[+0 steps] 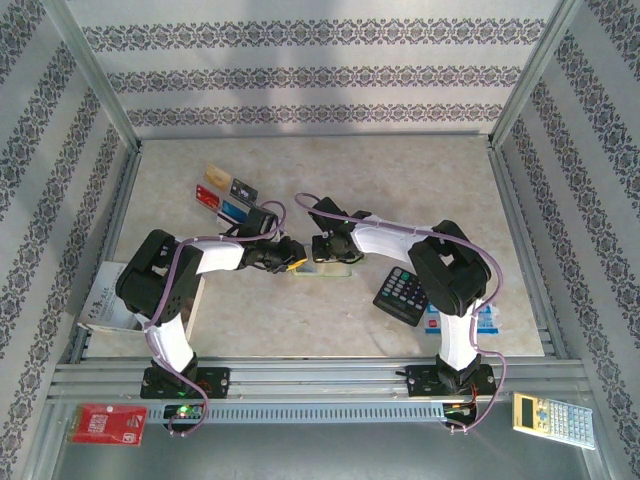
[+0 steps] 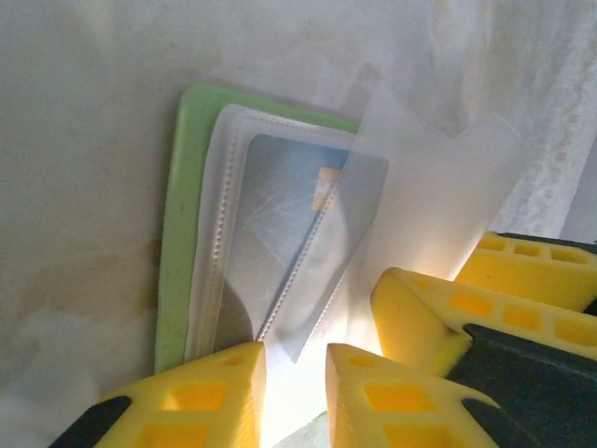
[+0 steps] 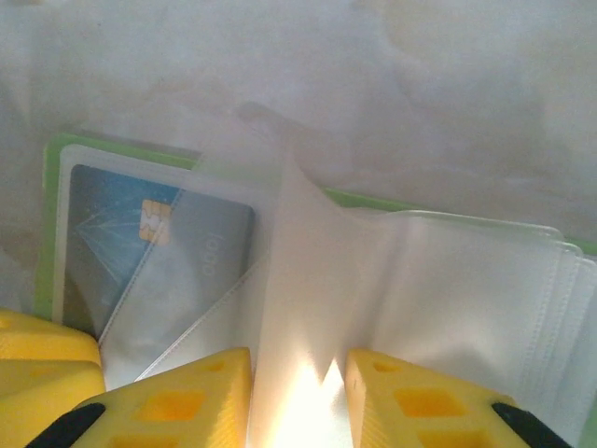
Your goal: Take the credit cards out of the card holder
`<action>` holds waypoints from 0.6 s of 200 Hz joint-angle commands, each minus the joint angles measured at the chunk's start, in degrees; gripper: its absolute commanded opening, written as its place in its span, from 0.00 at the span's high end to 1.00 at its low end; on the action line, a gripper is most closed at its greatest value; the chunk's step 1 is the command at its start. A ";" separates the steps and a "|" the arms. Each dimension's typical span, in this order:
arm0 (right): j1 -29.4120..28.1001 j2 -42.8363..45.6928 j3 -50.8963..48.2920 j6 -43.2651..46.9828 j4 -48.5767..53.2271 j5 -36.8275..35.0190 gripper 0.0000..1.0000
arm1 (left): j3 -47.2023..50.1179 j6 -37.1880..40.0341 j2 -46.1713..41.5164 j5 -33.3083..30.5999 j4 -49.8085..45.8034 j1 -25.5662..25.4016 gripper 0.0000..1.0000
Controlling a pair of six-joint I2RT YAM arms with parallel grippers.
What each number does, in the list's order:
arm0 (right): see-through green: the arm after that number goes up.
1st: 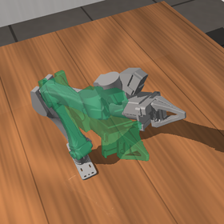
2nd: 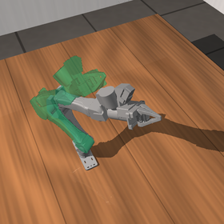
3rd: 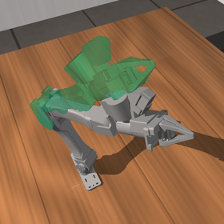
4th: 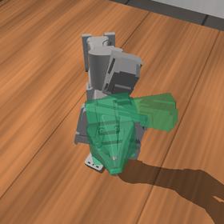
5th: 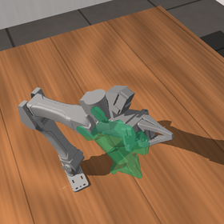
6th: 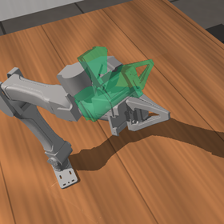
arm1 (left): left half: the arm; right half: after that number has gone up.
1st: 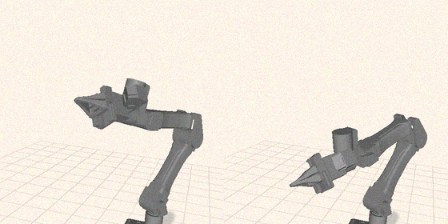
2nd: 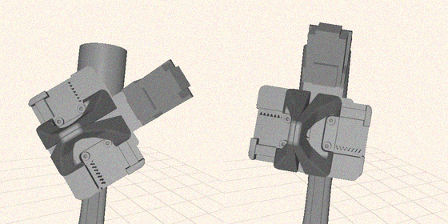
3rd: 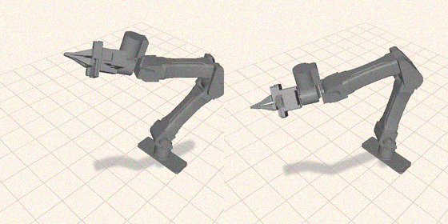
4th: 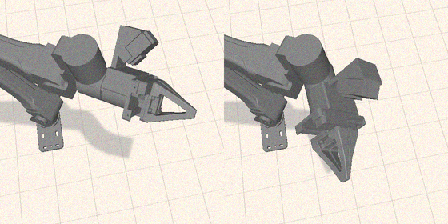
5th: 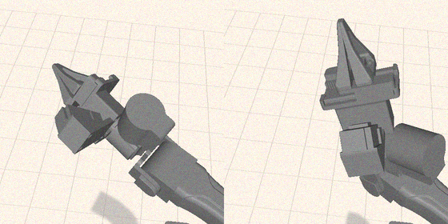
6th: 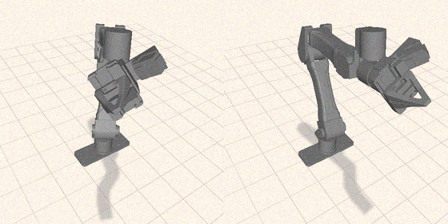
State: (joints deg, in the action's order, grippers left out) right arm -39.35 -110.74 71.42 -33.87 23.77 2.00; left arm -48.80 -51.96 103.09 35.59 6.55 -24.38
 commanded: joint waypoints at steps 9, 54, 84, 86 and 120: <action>0.64 2.40 -1.28 -1.11 1.62 -1.75 0.68 | -0.64 -0.43 0.88 -0.35 0.07 -0.59 0.76; 0.75 3.45 -0.71 -1.46 1.67 -1.64 0.68 | -0.33 -0.16 1.35 -0.53 -0.39 -0.64 0.78; 0.84 6.02 -0.23 -2.14 0.97 -2.94 0.64 | -0.27 0.11 1.50 -0.53 -0.65 -0.60 0.80; 0.81 6.25 -0.23 -2.23 0.98 -3.18 0.63 | -0.27 0.09 1.37 -0.53 -0.66 -0.58 0.80; 0.58 8.40 -0.12 -2.42 0.94 -7.69 0.54 | -0.25 0.20 1.46 -0.37 -0.66 -0.59 0.81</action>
State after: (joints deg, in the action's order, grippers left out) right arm -39.11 -104.71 70.96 -35.97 23.92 -1.30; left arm -48.80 -51.92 103.42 35.59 6.52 -24.38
